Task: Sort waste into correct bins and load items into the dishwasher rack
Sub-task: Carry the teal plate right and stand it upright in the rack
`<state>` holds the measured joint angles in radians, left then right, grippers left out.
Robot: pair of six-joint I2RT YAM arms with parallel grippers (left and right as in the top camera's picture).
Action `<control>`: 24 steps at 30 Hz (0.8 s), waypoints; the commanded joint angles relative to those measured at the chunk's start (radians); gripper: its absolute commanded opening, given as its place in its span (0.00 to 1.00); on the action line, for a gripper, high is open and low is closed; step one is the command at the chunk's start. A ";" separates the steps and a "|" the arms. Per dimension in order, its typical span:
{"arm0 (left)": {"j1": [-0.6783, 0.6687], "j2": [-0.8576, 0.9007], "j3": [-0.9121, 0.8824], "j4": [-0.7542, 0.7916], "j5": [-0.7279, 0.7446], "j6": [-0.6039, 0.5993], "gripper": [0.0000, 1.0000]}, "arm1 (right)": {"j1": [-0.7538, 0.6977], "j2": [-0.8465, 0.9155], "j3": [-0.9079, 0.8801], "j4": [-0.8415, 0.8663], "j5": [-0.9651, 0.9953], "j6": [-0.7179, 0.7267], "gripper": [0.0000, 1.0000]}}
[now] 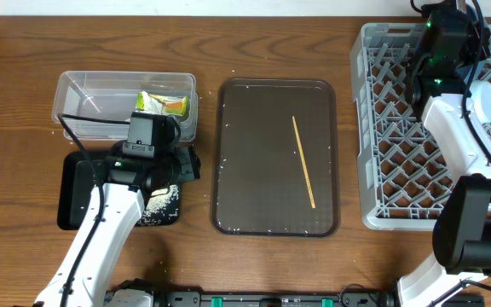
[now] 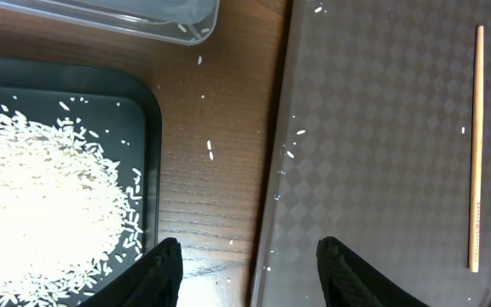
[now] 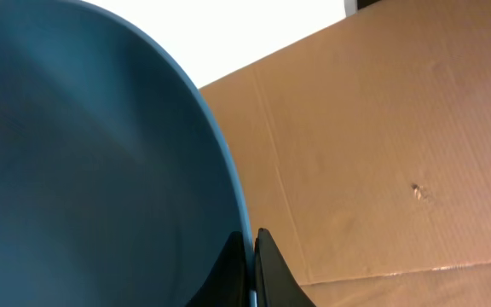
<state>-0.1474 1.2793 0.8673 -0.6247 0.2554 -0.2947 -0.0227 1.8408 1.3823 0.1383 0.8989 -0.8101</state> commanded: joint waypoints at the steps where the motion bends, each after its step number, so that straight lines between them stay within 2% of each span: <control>1: 0.003 0.006 0.014 0.000 -0.006 0.001 0.54 | 0.028 0.029 -0.009 -0.043 0.019 0.047 0.01; 10: 0.003 0.006 0.014 0.000 -0.006 0.001 0.54 | 0.092 0.029 -0.009 -0.106 0.030 0.052 0.01; 12: 0.003 0.006 0.014 0.000 -0.006 0.001 0.54 | 0.107 0.029 -0.009 -0.141 0.030 0.082 0.03; 16: 0.003 0.006 0.014 0.000 -0.007 0.001 0.54 | 0.127 0.029 -0.009 -0.253 0.027 0.209 0.18; 24: 0.003 0.006 0.014 0.000 -0.006 0.001 0.54 | 0.139 0.029 -0.009 -0.473 -0.051 0.473 0.24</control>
<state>-0.1474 1.2797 0.8673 -0.6239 0.2554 -0.2943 0.1219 1.8320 1.4075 -0.2729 0.9703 -0.4679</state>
